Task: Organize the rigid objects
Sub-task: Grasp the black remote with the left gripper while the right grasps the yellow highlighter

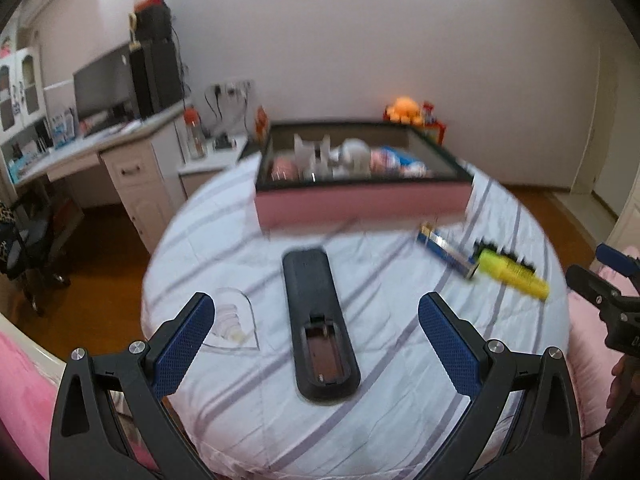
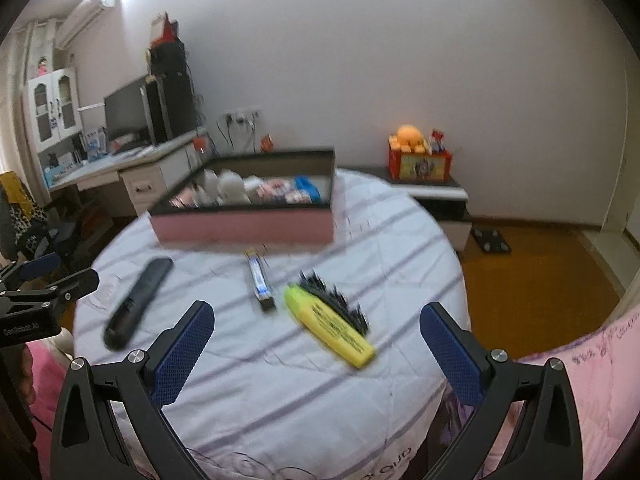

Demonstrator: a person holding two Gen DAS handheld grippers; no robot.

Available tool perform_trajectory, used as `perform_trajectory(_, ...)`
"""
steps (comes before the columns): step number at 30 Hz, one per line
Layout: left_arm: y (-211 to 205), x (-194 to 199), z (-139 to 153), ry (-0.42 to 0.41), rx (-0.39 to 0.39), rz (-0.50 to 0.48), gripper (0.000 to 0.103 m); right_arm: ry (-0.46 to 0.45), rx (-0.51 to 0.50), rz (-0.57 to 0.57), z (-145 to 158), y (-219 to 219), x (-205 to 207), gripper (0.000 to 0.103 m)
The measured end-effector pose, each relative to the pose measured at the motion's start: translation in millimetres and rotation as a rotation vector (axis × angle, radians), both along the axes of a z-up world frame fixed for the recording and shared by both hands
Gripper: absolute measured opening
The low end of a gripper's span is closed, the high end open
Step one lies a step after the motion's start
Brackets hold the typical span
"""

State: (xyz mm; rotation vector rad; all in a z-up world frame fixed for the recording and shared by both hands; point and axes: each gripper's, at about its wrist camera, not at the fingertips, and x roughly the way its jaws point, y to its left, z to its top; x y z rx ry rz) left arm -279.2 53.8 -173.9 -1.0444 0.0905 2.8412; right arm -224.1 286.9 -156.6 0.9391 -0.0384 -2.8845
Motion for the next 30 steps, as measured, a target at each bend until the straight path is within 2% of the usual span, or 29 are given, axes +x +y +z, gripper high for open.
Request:
perform_trajectory(5, 11.2, -17.4, -27.2, -0.084, -0.044, -0.010, 0.103, -0.071, 0.000, -0.003, -25.1, 8.3, -13.3, 0.103)
perform_trajectory(10, 20.5, -25.6, -40.5, -0.099, -0.143, -0.013, 0.103, -0.110, 0.005, -0.011, -39.2, 14.5, -24.2, 0.103)
perform_trajectory(15, 16.1, -34.6, -52.9, -0.154, -0.150, -0.004, 0.103, -0.143, -0.026, 0.012, -52.1, 18.4, -33.0, 0.103)
perform_trajectory(20, 6.8, -35.2, -57.3, -0.168, -0.140, 0.005, 0.103, -0.182, -0.040, 0.004, -66.0, 16.8, -42.4, 0.103)
perform_trajectory(24, -3.3, -35.4, -59.9, -0.179, -0.128, 0.015, 0.103, -0.157, -0.093, 0.036, -64.4, 10.3, -40.1, 0.103)
perform_trajectory(25, -5.8, -35.0, -60.3, -0.180, -0.120, 0.018, 0.103, -0.158, -0.105, 0.053, -64.1, 7.2, -39.6, 0.101)
perform_trajectory(27, -9.3, -33.7, -61.5, -0.182, -0.112, 0.018, 0.103, -0.163, -0.091, 0.070, -64.5, 0.6, -38.9, 0.086)
perform_trajectory(28, -11.6, -32.8, -61.9, -0.183, -0.106, 0.017, 0.103, -0.168, -0.081, 0.078, -65.2, -3.2, -38.6, 0.069)
perform_trajectory(29, -12.7, -32.1, -62.4, -0.182, -0.103, 0.018, 0.103, -0.169, -0.075, 0.080, -65.4, -5.7, -38.5, 0.057)
perform_trajectory(30, -14.9, -31.2, -62.6, -0.184, -0.099, 0.019, 0.103, -0.172, -0.068, 0.081, -65.3, -7.8, -38.1, 0.055)
